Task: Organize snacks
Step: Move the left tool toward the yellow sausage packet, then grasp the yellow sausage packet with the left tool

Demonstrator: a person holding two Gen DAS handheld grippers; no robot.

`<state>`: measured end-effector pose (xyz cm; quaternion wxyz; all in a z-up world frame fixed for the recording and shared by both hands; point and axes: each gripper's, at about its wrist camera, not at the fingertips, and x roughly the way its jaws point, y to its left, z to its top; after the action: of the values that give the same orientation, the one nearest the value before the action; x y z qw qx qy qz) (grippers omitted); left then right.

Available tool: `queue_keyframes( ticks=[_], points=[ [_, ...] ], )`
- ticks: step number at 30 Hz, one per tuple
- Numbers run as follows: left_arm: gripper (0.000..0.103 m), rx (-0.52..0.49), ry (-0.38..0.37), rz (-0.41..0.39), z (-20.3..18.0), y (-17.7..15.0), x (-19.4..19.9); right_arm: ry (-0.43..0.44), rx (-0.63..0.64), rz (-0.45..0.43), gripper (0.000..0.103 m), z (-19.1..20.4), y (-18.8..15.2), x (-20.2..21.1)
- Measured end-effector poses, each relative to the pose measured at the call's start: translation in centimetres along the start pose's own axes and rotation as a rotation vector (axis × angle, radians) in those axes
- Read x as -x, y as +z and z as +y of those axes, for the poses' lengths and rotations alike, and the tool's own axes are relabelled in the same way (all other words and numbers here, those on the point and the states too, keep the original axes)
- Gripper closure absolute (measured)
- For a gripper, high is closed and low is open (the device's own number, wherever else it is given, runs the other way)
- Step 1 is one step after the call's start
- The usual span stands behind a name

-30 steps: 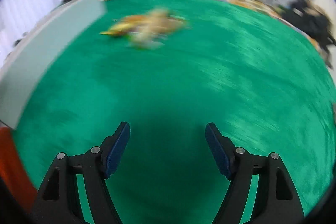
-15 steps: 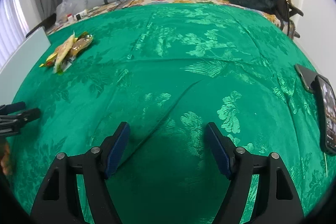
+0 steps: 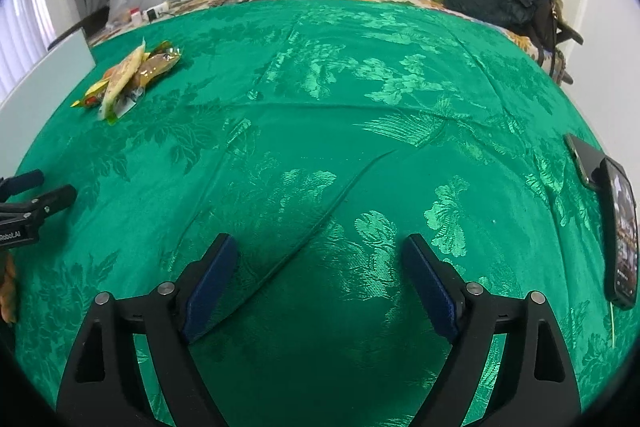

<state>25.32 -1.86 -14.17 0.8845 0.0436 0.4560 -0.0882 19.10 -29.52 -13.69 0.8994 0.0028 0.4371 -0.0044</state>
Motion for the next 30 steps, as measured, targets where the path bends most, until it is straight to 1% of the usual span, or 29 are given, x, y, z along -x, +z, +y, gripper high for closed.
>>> queue_keyframes(
  ticks=[10, 12, 14, 16, 19, 21, 22, 25, 29, 30],
  points=[
    [0.000, -0.005, -0.003, 0.002, 0.0, 0.0, 0.0, 0.001, -0.001, 0.000, 0.014, -0.1, 0.0, -0.1],
    [0.000, -0.043, -0.030, 0.030, 0.0, 0.2, -0.2, 0.000, -0.001, 0.000, 0.014, 0.0, 0.0, -0.1],
    [0.000, -0.062, -0.059, 0.061, 1.0, 0.8, -0.1, 0.000, -0.001, 0.000, 0.014, 0.0, 0.0, -0.1],
    [0.001, -0.058, -0.069, 0.058, 2.6, 2.2, 0.4, 0.001, -0.001, 0.000, 0.014, -0.1, 0.0, -0.1],
    [0.001, -0.059, -0.037, 0.044, 4.6, 5.2, 0.8, 0.001, -0.001, 0.000, 0.014, -0.1, 0.0, -0.1],
    [0.002, -0.070, -0.027, 0.053, 5.6, 7.5, 0.2, 0.001, -0.001, 0.000, 0.014, 0.0, 0.0, -0.1],
    [0.005, -0.092, -0.015, 0.057, 5.7, 9.0, -0.4, 0.001, -0.001, 0.000, 0.014, 0.0, 0.0, -0.1],
    [0.005, -0.127, 0.004, 0.037, 5.8, 11.2, -1.8, 0.001, -0.001, 0.000, 0.014, -0.1, 0.0, -0.1],
    [0.006, -0.148, -0.040, 0.041, 4.6, 12.9, -4.5, 0.001, -0.001, 0.000, 0.014, -0.1, 0.0, -0.1],
    [0.009, -0.158, -0.047, 0.046, 4.5, 13.1, -5.1, 0.001, -0.001, 0.000, 0.014, -0.1, 0.0, -0.1]
  ],
)
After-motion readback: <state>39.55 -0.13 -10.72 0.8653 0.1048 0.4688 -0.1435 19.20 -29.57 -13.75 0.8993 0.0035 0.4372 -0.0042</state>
